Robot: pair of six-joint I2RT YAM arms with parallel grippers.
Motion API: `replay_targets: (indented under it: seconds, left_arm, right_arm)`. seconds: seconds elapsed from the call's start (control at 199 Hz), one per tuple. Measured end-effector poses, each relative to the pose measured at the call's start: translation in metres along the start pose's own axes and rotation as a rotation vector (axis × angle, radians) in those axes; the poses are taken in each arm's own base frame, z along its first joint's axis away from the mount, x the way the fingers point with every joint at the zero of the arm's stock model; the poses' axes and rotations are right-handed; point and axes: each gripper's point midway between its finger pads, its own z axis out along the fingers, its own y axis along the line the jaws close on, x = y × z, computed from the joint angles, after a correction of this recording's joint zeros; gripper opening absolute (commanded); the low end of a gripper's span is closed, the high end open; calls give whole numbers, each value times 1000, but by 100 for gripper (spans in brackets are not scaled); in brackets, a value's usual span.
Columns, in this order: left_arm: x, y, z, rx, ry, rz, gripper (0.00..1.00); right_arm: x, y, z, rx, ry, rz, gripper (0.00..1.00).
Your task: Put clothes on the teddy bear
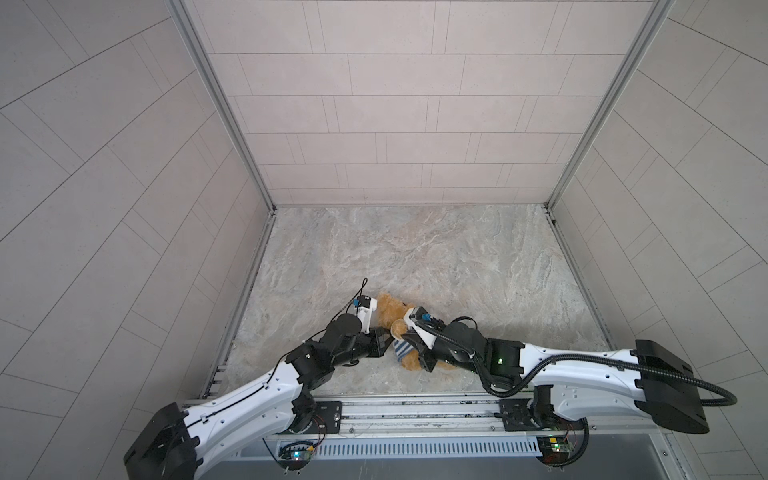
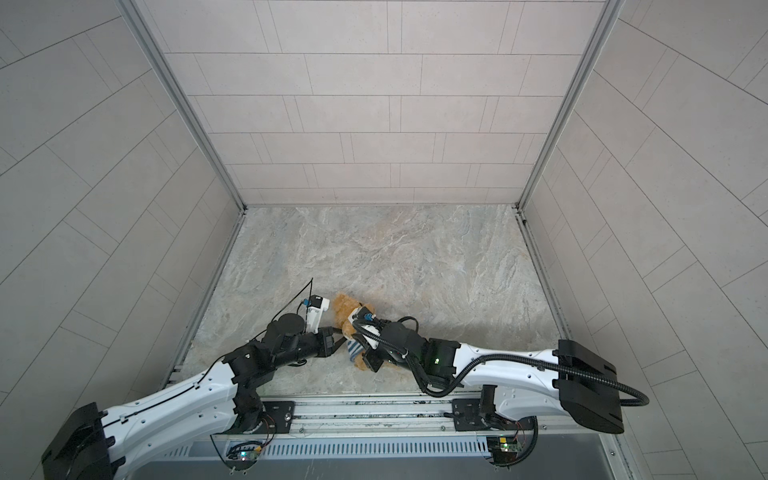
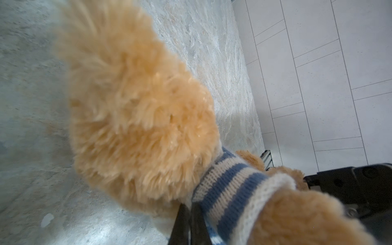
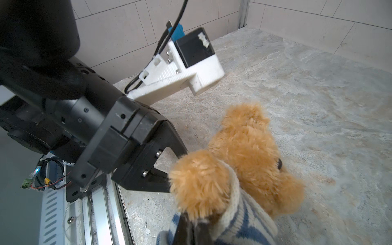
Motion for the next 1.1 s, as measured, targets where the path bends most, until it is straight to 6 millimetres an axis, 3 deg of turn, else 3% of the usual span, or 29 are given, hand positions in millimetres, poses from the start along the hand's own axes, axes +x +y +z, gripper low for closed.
replay_targets:
  seconds: [0.306, 0.592, 0.737, 0.838, 0.958, 1.103]
  left_arm:
    - [0, 3, 3, 6, -11, 3, 0]
    - [3, 7, 9, -1, 2, 5, 0]
    - [5, 13, 16, -38, 19, 13, 0]
    - [5, 24, 20, -79, 24, 12, 0]
    - [1, 35, 20, -115, 20, 18, 0]
    - [-4, 39, 21, -144, 21, 64, 4]
  right_arm:
    - [1, -6, -16, 12, -31, 20, 0]
    - [8, -8, -13, 20, -17, 34, 0]
    - [10, -7, -6, 22, -1, 40, 20]
    - [-3, -3, -9, 15, -36, 59, 31]
    - [-19, -7, -26, 27, -83, 100, 41]
    - [-33, -23, -53, 98, -115, 131, 44]
